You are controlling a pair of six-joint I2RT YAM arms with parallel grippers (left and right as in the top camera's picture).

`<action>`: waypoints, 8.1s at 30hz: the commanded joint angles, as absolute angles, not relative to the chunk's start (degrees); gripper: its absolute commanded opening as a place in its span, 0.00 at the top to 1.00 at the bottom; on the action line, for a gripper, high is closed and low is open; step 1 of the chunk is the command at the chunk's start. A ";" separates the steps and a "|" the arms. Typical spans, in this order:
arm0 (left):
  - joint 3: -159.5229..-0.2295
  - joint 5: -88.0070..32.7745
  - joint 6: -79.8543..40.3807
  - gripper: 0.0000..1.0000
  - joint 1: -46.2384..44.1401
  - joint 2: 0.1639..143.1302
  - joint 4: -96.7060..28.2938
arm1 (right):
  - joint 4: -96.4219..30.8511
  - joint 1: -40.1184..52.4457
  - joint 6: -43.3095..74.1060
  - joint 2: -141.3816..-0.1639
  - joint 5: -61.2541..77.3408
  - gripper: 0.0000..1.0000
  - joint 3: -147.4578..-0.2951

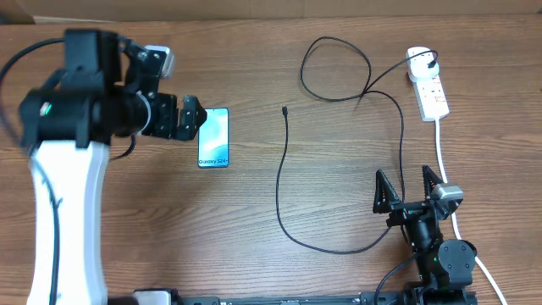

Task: Plug charger to phone and switch on socket
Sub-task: 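Move the left gripper over the Galaxy S24+ phone and lower, then close the left gripper on the phone's bottom edge, then lift the phone with the left gripper and tilt it upright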

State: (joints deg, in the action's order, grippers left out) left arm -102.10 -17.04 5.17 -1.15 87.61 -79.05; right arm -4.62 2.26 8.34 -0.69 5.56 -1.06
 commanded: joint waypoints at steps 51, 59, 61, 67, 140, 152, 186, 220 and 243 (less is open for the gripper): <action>-93.73 -1.10 -5.76 0.00 -9.08 120.66 -56.55 | -4.38 2.52 8.54 -0.16 5.21 0.00 -0.45; -90.26 -1.08 -4.64 0.01 -9.39 120.66 -53.28 | -4.38 2.52 8.54 -0.16 5.21 0.00 -0.45; -89.71 -1.15 -4.38 0.00 -9.45 120.66 -52.75 | -4.38 2.52 8.54 -0.16 5.21 0.00 -0.45; -88.90 -1.50 -1.78 0.00 -9.96 120.66 -52.12 | -4.38 2.52 8.51 -0.16 5.21 0.00 -0.45; -80.71 0.40 -12.25 0.09 -10.22 120.66 -42.04 | -4.38 2.52 8.54 -0.16 5.21 0.00 -0.45; -80.71 0.36 -12.29 0.30 -10.22 120.66 -42.59 | -4.38 2.52 8.54 -0.16 5.21 0.00 -0.45; -103.11 -3.49 -16.01 0.39 -10.15 120.64 -64.62 | -4.38 2.52 8.54 -0.16 5.21 0.00 -0.45; -112.71 -19.57 -27.97 0.96 -10.15 120.64 -71.59 | -3.31 2.52 15.22 -0.19 20.73 0.00 -4.08; -115.61 -28.05 -36.91 0.96 -10.04 119.72 -77.71 | -31.62 2.52 19.29 -43.86 31.81 0.00 -41.56</action>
